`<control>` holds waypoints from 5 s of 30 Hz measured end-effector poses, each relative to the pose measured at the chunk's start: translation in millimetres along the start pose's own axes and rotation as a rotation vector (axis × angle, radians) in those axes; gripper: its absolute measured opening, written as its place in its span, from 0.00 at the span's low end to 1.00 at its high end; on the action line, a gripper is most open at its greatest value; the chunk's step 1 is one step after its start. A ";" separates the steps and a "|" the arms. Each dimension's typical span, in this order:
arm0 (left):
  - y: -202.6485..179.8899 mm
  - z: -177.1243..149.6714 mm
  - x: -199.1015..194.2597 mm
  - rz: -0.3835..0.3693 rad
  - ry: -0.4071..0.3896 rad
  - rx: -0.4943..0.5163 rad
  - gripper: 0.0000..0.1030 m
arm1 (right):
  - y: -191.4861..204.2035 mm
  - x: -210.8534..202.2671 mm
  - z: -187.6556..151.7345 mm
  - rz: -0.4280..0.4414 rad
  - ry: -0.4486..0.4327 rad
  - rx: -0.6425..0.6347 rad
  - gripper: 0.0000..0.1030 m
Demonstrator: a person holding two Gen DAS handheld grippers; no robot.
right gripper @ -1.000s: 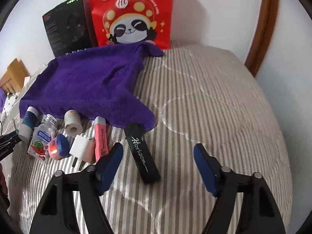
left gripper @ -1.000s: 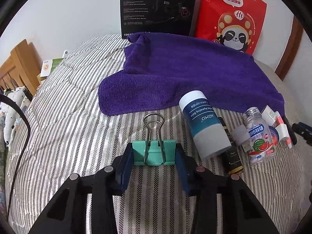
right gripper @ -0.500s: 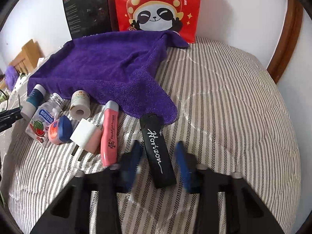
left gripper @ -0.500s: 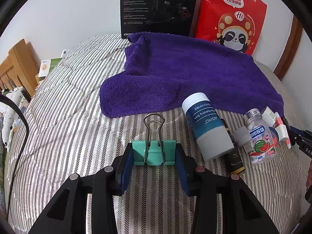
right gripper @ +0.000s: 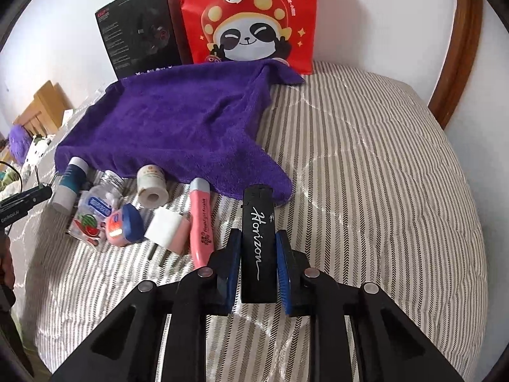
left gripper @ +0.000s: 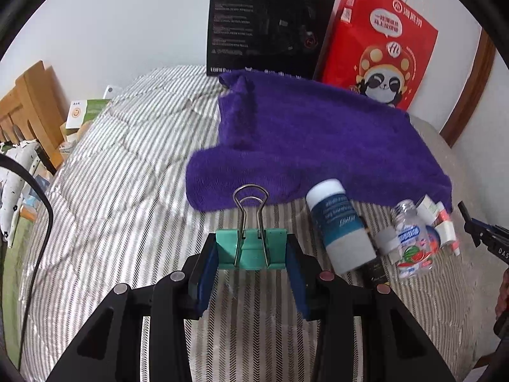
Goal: Organize rigid objects
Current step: 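Carry the clip with the left tool onto the purple towel while the right tool places the black case there, then grasp the white ADMD tube with the left tool while the right tool moves toward the pink highlighter, then grasp the pink highlighter with the right tool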
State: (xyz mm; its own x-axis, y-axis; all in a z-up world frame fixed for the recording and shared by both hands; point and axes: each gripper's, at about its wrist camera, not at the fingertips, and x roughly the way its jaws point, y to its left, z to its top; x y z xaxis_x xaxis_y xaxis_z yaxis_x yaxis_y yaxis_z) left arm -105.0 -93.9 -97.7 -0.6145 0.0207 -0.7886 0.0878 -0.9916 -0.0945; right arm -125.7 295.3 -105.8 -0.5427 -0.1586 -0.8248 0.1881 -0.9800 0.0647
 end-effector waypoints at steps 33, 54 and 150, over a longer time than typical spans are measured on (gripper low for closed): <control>-86.2 175.8 140.9 -0.188 0.098 0.134 0.38 | 59.3 132.8 190.3 0.101 0.067 -0.041 0.21; -95.2 167.9 152.7 -0.182 0.174 0.194 0.46 | 76.0 149.7 187.4 0.053 0.145 -0.183 0.31; -81.8 -2.5 32.0 0.045 0.012 0.034 0.33 | 44.8 34.8 -2.2 -0.038 -0.013 -0.071 0.38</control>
State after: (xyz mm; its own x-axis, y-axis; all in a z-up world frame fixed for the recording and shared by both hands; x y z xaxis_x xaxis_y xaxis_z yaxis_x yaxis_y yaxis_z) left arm -129.9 -11.9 -116.7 -0.6009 -0.0224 -0.7990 0.0879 -0.9954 -0.0382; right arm -134.3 246.2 -132.8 -0.5612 -0.1231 -0.8185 0.2245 -0.9745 -0.0074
